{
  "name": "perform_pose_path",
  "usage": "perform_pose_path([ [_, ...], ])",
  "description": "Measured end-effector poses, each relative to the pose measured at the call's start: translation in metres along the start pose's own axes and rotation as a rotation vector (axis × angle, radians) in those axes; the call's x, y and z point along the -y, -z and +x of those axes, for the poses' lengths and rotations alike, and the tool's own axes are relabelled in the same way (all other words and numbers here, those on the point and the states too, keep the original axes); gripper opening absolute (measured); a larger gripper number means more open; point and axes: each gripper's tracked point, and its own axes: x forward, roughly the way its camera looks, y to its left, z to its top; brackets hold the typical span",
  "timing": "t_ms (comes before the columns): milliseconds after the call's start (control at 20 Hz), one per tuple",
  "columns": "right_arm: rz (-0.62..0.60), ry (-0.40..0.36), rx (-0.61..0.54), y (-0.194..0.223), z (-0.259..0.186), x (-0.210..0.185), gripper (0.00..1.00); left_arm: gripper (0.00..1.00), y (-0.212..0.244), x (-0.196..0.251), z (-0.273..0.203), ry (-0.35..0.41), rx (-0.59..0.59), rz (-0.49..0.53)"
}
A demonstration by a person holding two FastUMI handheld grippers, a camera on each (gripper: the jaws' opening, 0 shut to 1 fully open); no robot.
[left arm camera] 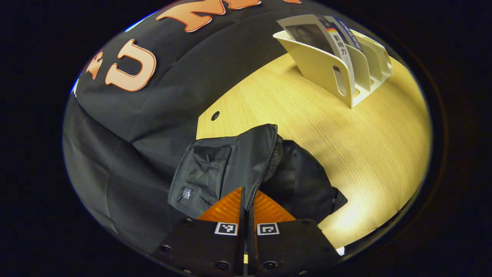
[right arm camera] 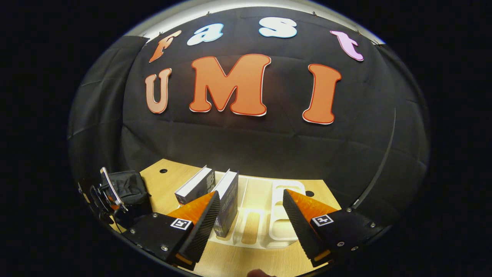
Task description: Open the schoolbag, grab two books from the bookshelf and put them into the schoolbag.
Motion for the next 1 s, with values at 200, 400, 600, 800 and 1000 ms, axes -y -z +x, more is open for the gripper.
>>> perform_pose_path([
  [200, -0.017, -0.016, -0.018, -0.007, 0.002, -0.018, 0.98, 0.04, -0.01, -0.026, -0.014, 0.066, 0.026, -0.043],
  [400, -0.046, 0.008, -0.032, -0.016, 0.007, -0.038, 0.98, 0.04, -0.02, -0.06, -0.022, 0.148, 0.057, -0.049],
  [600, -0.046, 0.021, -0.091, -0.018, 0.018, -0.065, 0.98, 0.03, -0.025, -0.089, -0.028, 0.262, 0.082, -0.049],
  [800, -0.045, 0.014, -0.193, -0.015, 0.029, -0.095, 0.98, 0.03, -0.03, -0.112, -0.035, 0.377, 0.098, -0.05],
  [1000, -0.001, 0.008, -0.308, -0.013, 0.045, -0.11, 0.98, 0.04, -0.036, -0.132, -0.037, 0.486, 0.092, -0.058],
])
